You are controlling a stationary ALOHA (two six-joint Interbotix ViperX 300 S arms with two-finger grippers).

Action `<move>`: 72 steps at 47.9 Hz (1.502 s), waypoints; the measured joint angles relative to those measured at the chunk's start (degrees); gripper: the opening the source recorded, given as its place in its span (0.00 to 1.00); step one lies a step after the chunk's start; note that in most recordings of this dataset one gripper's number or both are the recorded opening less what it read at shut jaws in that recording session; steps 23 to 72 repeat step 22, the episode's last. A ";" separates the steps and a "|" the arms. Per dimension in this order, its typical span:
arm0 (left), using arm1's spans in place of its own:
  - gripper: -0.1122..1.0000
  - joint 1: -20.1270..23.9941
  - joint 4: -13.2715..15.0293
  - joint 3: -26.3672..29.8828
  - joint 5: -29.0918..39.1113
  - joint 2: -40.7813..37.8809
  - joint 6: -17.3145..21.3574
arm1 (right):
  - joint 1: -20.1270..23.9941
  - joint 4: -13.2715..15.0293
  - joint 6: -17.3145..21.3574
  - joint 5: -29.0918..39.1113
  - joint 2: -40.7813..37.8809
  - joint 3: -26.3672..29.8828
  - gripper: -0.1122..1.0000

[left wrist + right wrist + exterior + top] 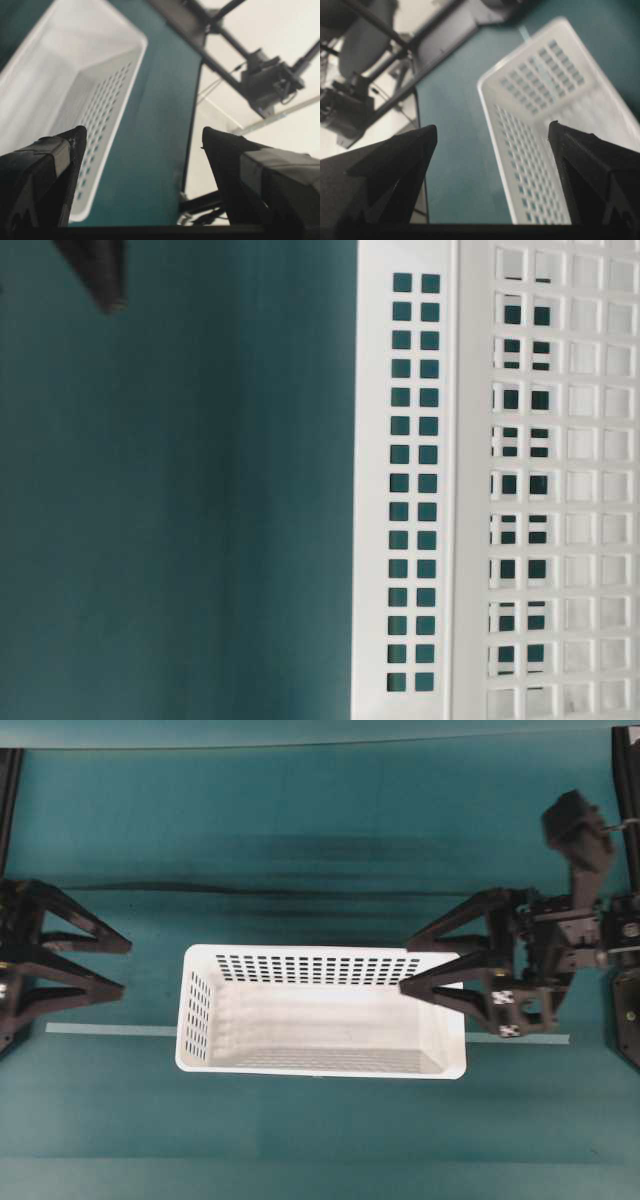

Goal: Lift the white basket with both hands.

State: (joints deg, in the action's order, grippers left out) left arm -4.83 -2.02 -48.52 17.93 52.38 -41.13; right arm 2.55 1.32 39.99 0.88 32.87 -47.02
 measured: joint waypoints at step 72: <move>0.94 0.09 0.00 -0.44 0.00 8.44 16.00 | -0.09 0.00 -20.65 -4.04 15.82 -4.75 0.92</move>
